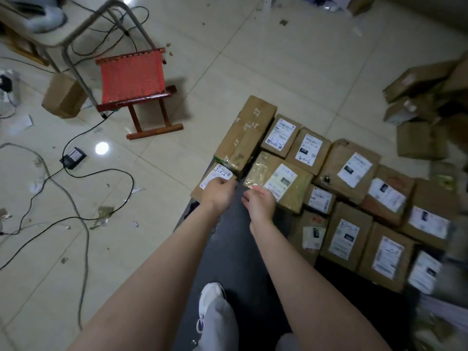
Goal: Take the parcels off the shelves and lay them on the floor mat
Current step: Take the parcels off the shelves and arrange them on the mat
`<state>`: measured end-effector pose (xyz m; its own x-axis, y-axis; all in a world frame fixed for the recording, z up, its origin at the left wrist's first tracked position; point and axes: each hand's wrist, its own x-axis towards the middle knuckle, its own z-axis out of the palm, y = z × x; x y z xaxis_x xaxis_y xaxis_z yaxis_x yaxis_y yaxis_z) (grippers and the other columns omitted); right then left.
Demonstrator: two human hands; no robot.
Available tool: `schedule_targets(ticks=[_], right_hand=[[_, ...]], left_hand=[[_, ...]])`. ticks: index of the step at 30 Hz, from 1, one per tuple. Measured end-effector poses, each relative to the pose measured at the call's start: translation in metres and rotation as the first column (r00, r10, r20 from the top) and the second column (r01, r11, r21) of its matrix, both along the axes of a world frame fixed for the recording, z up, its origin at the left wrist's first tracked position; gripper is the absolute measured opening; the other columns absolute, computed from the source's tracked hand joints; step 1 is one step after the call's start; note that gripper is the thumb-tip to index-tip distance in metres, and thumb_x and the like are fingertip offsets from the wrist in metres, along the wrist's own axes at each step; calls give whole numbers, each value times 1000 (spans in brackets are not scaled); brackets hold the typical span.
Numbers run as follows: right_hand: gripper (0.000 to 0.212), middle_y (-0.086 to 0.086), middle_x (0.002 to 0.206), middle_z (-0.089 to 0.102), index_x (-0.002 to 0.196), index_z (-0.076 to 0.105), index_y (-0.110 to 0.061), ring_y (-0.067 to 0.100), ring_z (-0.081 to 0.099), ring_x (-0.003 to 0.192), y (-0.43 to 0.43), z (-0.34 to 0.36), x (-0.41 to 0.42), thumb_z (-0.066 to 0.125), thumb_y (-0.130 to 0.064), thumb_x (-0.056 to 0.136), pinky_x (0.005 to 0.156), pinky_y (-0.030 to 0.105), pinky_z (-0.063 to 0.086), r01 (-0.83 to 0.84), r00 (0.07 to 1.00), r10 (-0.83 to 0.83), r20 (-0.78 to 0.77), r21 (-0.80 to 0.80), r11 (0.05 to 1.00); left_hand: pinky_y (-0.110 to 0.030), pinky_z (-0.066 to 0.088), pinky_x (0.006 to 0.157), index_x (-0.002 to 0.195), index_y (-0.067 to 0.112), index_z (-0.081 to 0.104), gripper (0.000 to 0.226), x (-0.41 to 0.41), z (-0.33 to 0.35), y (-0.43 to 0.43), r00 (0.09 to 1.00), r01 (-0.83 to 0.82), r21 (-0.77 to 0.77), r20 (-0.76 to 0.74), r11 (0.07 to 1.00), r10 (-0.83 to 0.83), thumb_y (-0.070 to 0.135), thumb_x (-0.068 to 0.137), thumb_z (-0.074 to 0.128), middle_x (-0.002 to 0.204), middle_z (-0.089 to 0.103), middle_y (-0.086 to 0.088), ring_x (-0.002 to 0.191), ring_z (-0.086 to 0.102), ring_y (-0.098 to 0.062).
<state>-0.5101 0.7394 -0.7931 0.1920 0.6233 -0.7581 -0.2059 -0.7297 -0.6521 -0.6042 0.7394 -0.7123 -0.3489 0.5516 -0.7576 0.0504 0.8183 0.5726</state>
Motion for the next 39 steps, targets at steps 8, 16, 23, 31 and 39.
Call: schedule_targets(ticks=[8,16,23,31,39], right_hand=[[17,-1,83,71,85,67,-21,10,69,69,-18,157,93,59,-7,92,56,22,53,90,984,-98,150,59,994],[12,10,97,73,90,69,-14,25,71,88,-84,306,200,60,-8,95,73,39,60,246,968,-245,60,-14,969],[12,9,92,69,92,62,-10,18,67,77,-117,416,276,57,-1,96,61,26,53,503,863,-503,-41,-16,864],[13,7,88,70,107,63,-5,17,67,76,-150,508,314,59,-4,96,60,25,53,730,677,-709,-196,61,680],[10,9,92,67,89,62,-8,19,64,83,-193,563,313,56,-4,96,66,26,52,927,358,-856,-374,35,373]], left_hand=[[-45,55,85,78,11,58,14,118,112,-12,993,37,34,107,999,-41,19,89,55,89,67,-19,81,63,-29],[-34,51,59,83,8,57,14,217,241,-58,958,-14,69,287,998,-6,15,95,54,76,63,-10,66,64,-24],[-28,46,62,85,13,55,14,277,337,-86,955,64,136,279,989,-100,20,97,51,86,58,-7,76,57,-20],[-31,48,70,89,11,58,11,327,427,-111,892,195,188,373,963,-254,17,96,52,98,62,-8,86,62,-22],[-42,54,92,117,1,61,29,340,482,-128,768,413,291,398,863,-502,20,98,51,104,64,-5,103,67,-31]])
